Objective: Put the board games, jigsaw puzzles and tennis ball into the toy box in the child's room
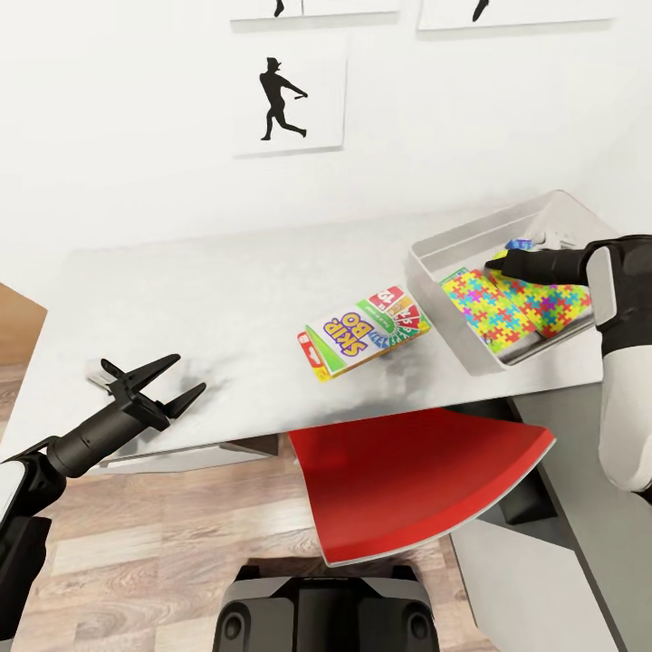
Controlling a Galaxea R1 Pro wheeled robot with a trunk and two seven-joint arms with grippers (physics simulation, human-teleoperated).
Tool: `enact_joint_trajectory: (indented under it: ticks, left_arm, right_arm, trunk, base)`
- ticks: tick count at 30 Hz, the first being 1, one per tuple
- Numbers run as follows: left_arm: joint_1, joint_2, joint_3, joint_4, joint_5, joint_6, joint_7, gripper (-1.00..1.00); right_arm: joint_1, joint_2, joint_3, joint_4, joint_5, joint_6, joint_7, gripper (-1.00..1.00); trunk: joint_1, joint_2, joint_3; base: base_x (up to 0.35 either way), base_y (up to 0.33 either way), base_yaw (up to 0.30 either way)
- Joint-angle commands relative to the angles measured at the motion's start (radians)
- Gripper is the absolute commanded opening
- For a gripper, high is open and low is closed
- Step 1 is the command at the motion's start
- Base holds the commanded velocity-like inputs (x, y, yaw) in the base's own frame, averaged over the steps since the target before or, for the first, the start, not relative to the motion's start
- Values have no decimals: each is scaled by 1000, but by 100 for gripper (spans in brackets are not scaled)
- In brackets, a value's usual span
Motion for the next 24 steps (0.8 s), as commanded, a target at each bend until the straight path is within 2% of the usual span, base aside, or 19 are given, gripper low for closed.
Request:
enact_joint_trajectory:
  ticks: [1, 10, 13, 24]
  left_arm:
    - [-1, 0, 1, 0, -10, 3, -10, 100]
    - [0, 0, 1, 0, -10, 3, -13, 100]
    - [0, 0, 1, 1, -10, 3, -14, 100]
    - [0, 0, 1, 1, -10, 3, -15, 100]
  right_arm:
    - [-4, 0, 0, 4, -9, 4, -5, -100]
    - [-32, 3, 2, 43, -11, -42, -91, -100]
    - [-42, 4, 2, 88, -12, -75, -120, -100]
    - [-45, 5, 3, 137, -12, -112, -129, -100]
  trunk:
    - [1, -2, -1]
    - [1, -2, -1]
    - [1, -2, -1]
    - [1, -2, -1]
  base:
    - [0, 0, 0]
    - [0, 0, 0]
    - [0, 0, 0]
    - [0, 0, 0]
